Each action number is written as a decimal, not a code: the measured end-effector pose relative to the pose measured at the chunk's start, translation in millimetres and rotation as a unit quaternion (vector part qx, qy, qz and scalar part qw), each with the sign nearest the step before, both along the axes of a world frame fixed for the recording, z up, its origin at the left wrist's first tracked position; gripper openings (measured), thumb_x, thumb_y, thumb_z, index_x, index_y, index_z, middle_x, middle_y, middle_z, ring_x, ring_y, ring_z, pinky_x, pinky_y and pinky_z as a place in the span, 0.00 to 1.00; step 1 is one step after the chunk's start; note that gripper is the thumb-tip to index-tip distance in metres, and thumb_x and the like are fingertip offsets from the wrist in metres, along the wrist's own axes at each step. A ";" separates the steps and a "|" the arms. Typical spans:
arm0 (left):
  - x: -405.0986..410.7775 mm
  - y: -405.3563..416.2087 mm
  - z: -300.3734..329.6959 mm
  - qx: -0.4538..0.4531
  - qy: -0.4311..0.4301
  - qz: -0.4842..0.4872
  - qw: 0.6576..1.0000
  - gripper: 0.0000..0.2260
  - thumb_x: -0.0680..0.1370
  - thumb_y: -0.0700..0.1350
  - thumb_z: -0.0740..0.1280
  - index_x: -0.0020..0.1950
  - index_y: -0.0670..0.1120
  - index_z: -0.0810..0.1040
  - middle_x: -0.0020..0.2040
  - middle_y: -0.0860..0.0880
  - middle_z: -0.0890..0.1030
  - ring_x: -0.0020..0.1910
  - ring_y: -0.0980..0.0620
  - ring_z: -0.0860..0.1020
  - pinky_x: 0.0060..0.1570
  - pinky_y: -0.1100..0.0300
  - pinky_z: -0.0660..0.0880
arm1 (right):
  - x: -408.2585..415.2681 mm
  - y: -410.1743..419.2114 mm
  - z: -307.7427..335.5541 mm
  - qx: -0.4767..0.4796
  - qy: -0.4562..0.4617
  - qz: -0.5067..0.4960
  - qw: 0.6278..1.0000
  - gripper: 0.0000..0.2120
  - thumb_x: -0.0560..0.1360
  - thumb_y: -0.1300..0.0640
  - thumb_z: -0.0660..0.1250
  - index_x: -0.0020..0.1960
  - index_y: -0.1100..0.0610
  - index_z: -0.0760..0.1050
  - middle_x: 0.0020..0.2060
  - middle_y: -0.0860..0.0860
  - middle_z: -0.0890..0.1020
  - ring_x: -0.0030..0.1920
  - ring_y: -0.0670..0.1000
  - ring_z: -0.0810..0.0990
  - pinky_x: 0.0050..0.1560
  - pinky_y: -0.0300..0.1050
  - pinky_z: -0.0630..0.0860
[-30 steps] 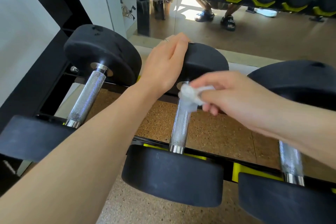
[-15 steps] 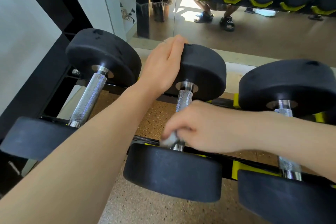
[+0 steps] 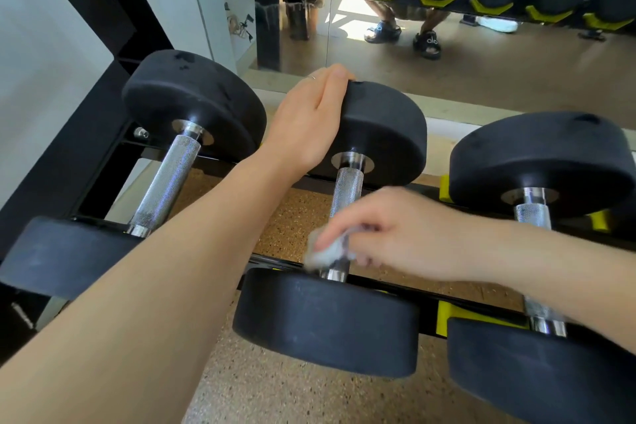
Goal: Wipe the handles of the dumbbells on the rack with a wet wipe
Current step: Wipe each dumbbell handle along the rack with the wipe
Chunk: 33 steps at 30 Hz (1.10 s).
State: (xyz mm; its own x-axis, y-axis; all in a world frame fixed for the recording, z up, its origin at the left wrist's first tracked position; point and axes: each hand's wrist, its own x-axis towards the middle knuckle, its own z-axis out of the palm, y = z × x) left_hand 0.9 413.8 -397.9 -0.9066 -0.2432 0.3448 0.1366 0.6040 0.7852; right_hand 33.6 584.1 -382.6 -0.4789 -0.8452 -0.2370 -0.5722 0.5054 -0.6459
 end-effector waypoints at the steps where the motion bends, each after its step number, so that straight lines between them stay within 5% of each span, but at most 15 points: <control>1: -0.3 -0.3 0.1 -0.004 0.001 -0.002 1.000 0.18 0.87 0.50 0.48 0.51 0.45 0.75 0.47 0.50 0.76 0.50 0.53 0.73 0.51 0.56 0.68 | -5.9 4.8 2.4 -0.040 -0.013 -0.066 0.997 0.17 0.78 0.64 0.61 0.55 0.47 0.84 0.33 0.42 0.82 0.33 0.36 0.78 0.38 0.31 0.75; 6: -1.7 -0.1 -0.3 -0.012 0.002 0.003 1.000 0.18 0.87 0.50 0.48 0.51 0.46 0.75 0.48 0.49 0.77 0.49 0.54 0.73 0.51 0.57 0.68 | -19.9 15.5 -8.5 -0.137 0.007 -0.342 0.929 0.16 0.80 0.63 0.58 0.61 0.51 0.80 0.39 0.48 0.82 0.31 0.36 0.78 0.33 0.28 0.72; 10: -1.5 1.0 0.3 -0.005 0.002 0.007 1.000 0.18 0.87 0.50 0.48 0.52 0.44 0.75 0.48 0.48 0.77 0.50 0.53 0.73 0.55 0.54 0.69 | -11.4 2.2 -16.0 -0.132 0.027 -0.383 0.914 0.14 0.78 0.65 0.59 0.57 0.56 0.81 0.44 0.55 0.83 0.44 0.50 0.82 0.49 0.46 0.78; 14: -1.1 1.4 -0.1 -0.012 0.000 0.011 1.000 0.18 0.87 0.49 0.48 0.53 0.44 0.75 0.49 0.48 0.77 0.51 0.52 0.73 0.56 0.54 0.69 | 3.5 -13.0 -20.9 -0.147 -0.122 -0.461 0.867 0.08 0.78 0.65 0.60 0.49 0.64 0.79 0.37 0.60 0.81 0.39 0.56 0.78 0.52 0.57 0.77; 17: -1.0 1.8 0.2 -0.011 0.004 0.011 1.000 0.18 0.87 0.49 0.48 0.52 0.44 0.75 0.48 0.48 0.77 0.50 0.52 0.73 0.55 0.54 0.69 | 16.4 -4.6 -21.5 -0.072 -0.051 -0.397 0.914 0.08 0.78 0.62 0.61 0.43 0.60 0.77 0.42 0.58 0.83 0.45 0.58 0.80 0.52 0.52 0.77; 20: -0.7 2.2 0.3 -0.013 0.001 0.011 1.000 0.18 0.87 0.50 0.47 0.52 0.46 0.75 0.48 0.49 0.77 0.50 0.54 0.73 0.54 0.56 0.68 | 26.8 10.4 -10.6 0.056 -0.054 -0.274 0.959 0.10 0.77 0.61 0.63 0.52 0.53 0.82 0.41 0.53 0.83 0.44 0.52 0.81 0.48 0.44 0.77; 22: -0.3 2.2 0.6 -0.017 -0.002 0.009 1.000 0.18 0.87 0.50 0.47 0.52 0.46 0.75 0.48 0.49 0.77 0.50 0.53 0.73 0.53 0.55 0.68 | 21.2 16.4 -4.7 0.094 -0.127 -0.256 0.954 0.13 0.72 0.64 0.64 0.48 0.52 0.84 0.37 0.55 0.84 0.37 0.50 0.80 0.45 0.45 0.77; 27: -0.5 1.6 1.3 -0.013 -0.004 0.016 1.000 0.19 0.86 0.50 0.47 0.53 0.44 0.75 0.50 0.48 0.78 0.52 0.51 0.73 0.58 0.52 0.70 | -8.4 -0.2 -8.9 -0.108 -0.219 -0.470 0.848 0.12 0.75 0.70 0.59 0.55 0.72 0.77 0.40 0.62 0.80 0.39 0.55 0.74 0.46 0.45 0.73; 29: -0.6 2.0 1.4 -0.016 -0.003 0.014 1.000 0.19 0.87 0.50 0.47 0.53 0.45 0.75 0.50 0.48 0.78 0.52 0.51 0.73 0.57 0.51 0.70 | -1.3 -10.9 -17.2 -0.109 -0.217 -0.470 0.848 0.10 0.75 0.70 0.59 0.48 0.75 0.76 0.38 0.63 0.78 0.39 0.58 0.73 0.45 0.49 0.73; 31: -0.4 1.9 0.8 -0.021 -0.002 0.015 1.000 0.19 0.87 0.50 0.47 0.53 0.45 0.75 0.50 0.48 0.77 0.52 0.51 0.73 0.57 0.51 0.70 | 12.3 -14.8 -17.8 -0.060 -0.167 -0.453 0.874 0.09 0.76 0.65 0.61 0.41 0.66 0.78 0.38 0.63 0.81 0.38 0.58 0.76 0.47 0.57 0.77; 33: -1.2 1.8 0.3 -0.024 0.000 0.013 1.000 0.18 0.87 0.50 0.47 0.53 0.45 0.75 0.50 0.48 0.77 0.51 0.51 0.73 0.57 0.51 0.70 | 27.6 -6.6 -10.4 -0.009 -0.122 -0.406 0.906 0.09 0.74 0.62 0.63 0.47 0.63 0.81 0.40 0.62 0.83 0.38 0.56 0.77 0.50 0.56 0.79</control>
